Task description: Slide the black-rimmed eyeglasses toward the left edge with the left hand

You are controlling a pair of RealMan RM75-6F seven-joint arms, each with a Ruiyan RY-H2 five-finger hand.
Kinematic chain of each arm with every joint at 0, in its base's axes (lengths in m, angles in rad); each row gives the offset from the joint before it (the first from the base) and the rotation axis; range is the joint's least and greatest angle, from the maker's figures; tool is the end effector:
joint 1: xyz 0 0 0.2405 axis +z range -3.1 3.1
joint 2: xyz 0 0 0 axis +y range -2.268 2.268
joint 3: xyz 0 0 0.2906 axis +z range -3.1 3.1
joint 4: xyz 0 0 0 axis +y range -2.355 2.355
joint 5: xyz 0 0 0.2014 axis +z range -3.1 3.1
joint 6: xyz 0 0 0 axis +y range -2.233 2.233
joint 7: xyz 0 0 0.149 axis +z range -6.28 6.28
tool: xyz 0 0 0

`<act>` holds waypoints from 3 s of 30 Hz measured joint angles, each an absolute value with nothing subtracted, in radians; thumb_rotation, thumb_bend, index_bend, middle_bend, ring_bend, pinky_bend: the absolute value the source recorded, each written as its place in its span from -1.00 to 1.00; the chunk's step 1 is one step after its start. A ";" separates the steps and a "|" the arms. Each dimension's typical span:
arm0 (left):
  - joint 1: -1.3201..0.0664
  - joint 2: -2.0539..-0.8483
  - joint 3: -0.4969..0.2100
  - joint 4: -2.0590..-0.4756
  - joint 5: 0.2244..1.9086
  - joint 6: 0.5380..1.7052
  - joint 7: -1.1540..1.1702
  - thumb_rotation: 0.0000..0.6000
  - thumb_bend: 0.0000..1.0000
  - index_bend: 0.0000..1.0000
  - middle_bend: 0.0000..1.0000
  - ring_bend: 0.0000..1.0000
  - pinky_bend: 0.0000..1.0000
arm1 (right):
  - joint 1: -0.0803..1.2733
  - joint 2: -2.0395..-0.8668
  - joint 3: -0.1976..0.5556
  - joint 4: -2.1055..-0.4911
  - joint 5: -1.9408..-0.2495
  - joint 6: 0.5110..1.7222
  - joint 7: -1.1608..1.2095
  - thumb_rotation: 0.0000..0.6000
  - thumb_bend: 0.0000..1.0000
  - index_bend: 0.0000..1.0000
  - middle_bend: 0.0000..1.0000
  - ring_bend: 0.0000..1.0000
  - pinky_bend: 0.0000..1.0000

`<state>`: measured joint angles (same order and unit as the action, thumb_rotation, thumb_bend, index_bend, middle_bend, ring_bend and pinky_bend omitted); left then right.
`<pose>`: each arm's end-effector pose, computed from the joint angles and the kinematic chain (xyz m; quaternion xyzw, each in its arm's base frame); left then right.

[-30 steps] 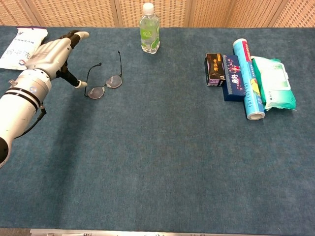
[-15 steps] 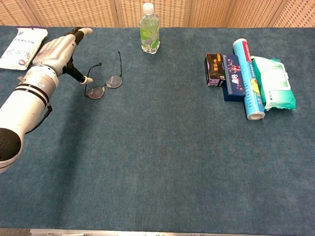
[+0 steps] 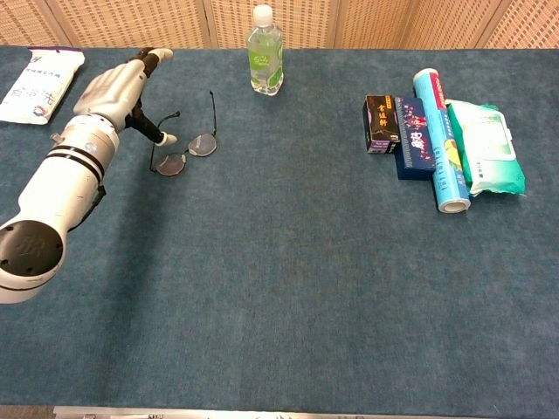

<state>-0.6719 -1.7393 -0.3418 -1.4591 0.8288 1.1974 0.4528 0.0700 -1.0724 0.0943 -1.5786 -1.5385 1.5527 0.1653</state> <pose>-0.1816 0.3719 -0.0212 -0.5718 -0.5013 -0.4058 0.5071 -0.3359 -0.1914 0.2148 0.5650 -0.3738 0.4524 0.5799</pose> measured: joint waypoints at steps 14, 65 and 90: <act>-0.692 -1.785 -0.345 -1.362 0.846 1.196 0.434 1.00 -0.93 -1.00 -1.00 -1.00 -0.83 | 0.070 -1.069 0.095 -1.578 -1.538 1.554 0.171 1.00 -0.30 0.06 -0.12 -0.51 -0.57; -0.600 -1.720 -0.321 -1.308 0.905 1.240 0.416 1.00 -0.93 -1.00 -1.00 -1.00 -0.83 | 0.071 -1.073 0.093 -1.581 -1.538 1.549 0.160 1.00 -0.30 0.06 -0.12 -0.51 -0.57; -0.587 -1.729 -0.330 -1.346 0.926 1.206 0.310 1.00 -0.93 -0.75 -0.95 -0.97 -0.83 | 0.070 -1.070 0.092 -1.582 -1.539 1.551 0.164 1.00 -0.30 0.06 -0.12 -0.51 -0.57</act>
